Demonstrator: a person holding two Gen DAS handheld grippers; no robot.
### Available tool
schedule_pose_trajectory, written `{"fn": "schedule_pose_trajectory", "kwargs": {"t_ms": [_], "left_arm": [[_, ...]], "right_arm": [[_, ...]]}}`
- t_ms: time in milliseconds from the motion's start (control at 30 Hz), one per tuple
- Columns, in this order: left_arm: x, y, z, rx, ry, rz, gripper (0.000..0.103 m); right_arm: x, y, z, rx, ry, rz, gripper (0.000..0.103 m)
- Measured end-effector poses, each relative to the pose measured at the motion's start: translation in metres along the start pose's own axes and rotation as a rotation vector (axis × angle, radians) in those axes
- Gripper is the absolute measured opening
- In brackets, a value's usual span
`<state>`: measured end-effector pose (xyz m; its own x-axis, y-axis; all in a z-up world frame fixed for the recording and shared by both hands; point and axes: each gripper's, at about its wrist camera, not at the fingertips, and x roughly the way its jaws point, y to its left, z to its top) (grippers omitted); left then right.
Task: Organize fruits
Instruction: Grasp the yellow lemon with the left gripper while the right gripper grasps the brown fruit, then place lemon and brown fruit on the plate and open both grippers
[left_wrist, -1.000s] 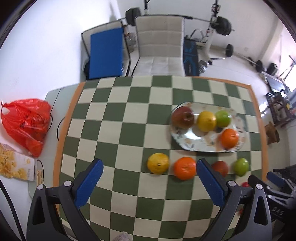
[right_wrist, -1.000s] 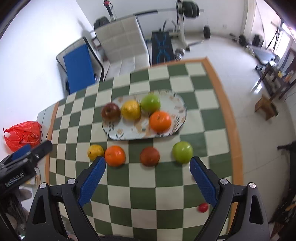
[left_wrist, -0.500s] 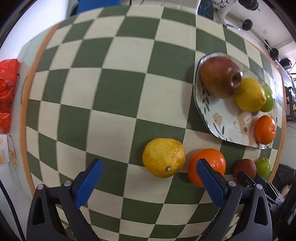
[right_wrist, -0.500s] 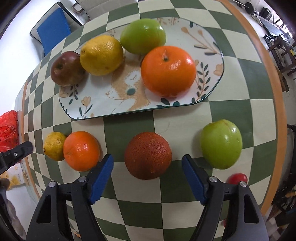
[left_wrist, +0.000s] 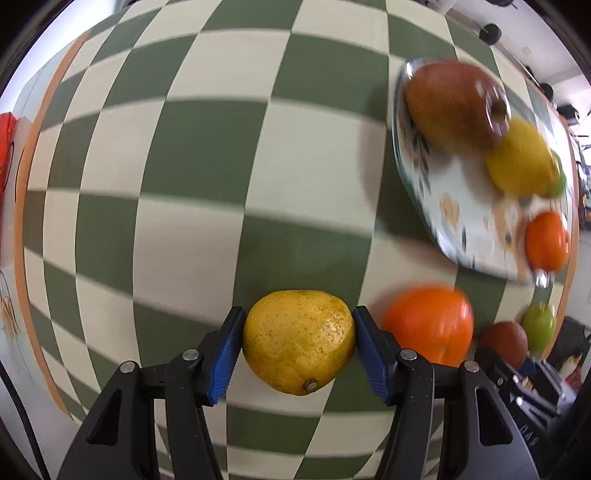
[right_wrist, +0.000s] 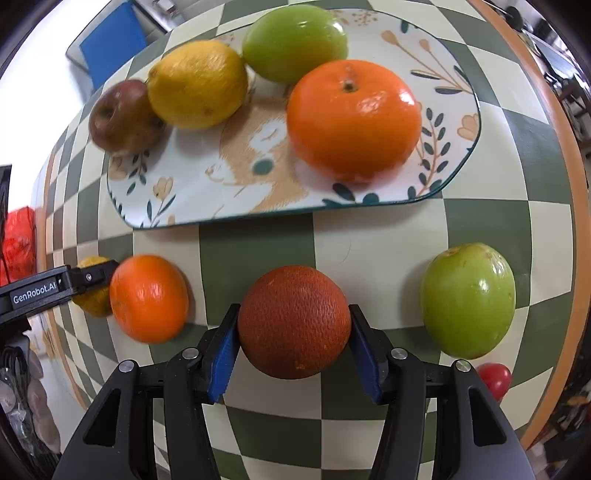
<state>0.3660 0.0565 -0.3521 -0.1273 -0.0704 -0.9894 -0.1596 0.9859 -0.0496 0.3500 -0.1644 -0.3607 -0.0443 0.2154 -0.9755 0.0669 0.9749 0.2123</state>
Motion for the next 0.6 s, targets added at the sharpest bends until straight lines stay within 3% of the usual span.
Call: {"fn": "schedule_pose_trajectory", "kwargs": {"t_ms": [267, 600], "left_arm": [[0.009, -0.005, -0.076, 0.019, 0.041, -0.018, 0.057], [0.016, -0.013, -0.082, 0.038, 0.019, 0.005, 0.056]], "right_arm": [[0.000, 0.003, -0.041, -0.064, 0.088, 0.029, 0.058], [0.016, 0.006, -0.051, -0.059, 0.102, 0.027, 0.059]]}}
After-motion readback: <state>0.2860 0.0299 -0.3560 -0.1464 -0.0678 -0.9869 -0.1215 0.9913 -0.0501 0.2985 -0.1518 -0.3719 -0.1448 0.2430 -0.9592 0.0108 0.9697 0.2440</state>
